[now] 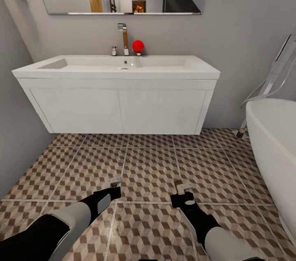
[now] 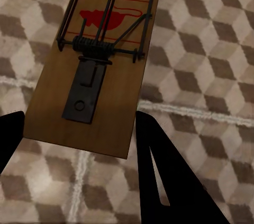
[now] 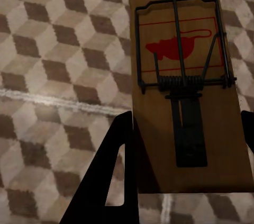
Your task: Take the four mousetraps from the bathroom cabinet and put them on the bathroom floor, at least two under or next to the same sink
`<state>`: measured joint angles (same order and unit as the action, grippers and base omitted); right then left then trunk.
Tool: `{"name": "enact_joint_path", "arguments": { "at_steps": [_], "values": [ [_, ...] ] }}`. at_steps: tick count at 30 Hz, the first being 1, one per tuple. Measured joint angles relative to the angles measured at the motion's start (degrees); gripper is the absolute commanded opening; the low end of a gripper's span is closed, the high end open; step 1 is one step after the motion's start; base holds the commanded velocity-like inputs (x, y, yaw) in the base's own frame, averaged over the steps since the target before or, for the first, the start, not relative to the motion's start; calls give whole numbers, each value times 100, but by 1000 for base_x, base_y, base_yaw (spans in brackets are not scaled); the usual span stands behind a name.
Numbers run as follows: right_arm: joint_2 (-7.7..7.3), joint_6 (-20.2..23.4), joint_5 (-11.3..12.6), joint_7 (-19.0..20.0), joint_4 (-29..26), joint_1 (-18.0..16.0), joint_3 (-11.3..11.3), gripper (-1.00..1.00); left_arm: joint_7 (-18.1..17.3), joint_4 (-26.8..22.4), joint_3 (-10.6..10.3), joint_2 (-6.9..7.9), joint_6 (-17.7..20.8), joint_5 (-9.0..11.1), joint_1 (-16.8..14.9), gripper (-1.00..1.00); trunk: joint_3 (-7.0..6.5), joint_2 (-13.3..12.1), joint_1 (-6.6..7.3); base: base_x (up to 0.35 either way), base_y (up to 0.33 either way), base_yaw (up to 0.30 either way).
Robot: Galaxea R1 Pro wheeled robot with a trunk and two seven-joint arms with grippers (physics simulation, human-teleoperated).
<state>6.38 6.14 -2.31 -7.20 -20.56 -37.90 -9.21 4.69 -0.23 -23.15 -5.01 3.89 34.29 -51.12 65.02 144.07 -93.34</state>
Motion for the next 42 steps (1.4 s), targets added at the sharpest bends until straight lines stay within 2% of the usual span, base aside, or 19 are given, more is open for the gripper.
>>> {"name": "enact_joint_path", "arguments": {
  "at_steps": [1, 5, 10, 14, 17, 21, 25, 32, 42],
  "values": [
    [4, -233, -1, -9, 0, 3, -3, -100, 8, 0, 0, 4, -7, 0, 0, -100, 22, 1, -3, 0, 0, 0],
    [6, -428, 3, -87, 3, 5, -6, -100, 12, 0, -1, 8, -19, -2, 0, -100, 67, 5, -7, 0, 0, 0],
    [3, -546, 13, -117, 5, 4, -9, -100, 12, 0, -1, 10, -28, -8, 0, -100, 67, 5, -7, 0, 0, 0],
    [5, -562, 15, -120, 5, 6, -9, -100, 14, 0, 0, 10, -166, -30, 8, -100, 155, 10, -18, 0, 0, 0],
    [5, -565, 16, -121, 5, 6, -9, -100, 18, 0, 0, 5, -227, -255, 39, -100, 222, 14, -26, 0, 0, 0],
    [5, -566, 12, -121, 5, 6, -9, -100, 26, 0, 4, -4, -356, -737, 129, -100, 311, 19, -36, 0, 0, 0],
    [5, -567, 9, -122, 15, 5, -9, -100, 31, -4, 8, -6, -463, -902, 153, -100, 399, 24, -46, 0, 0, 0],
    [13, -658, 6, -126, 242, 4, -23, -100, 35, -5, 9, -7, -486, -935, 157, -100, 554, 34, -64, 0, 0, 0],
    [13, -678, -1, -120, 256, 1, -33, -100, 36, -5, 8, -4, -487, -935, 157, -100, 555, 34, -64, 0, 0, 0]
  ]
}}
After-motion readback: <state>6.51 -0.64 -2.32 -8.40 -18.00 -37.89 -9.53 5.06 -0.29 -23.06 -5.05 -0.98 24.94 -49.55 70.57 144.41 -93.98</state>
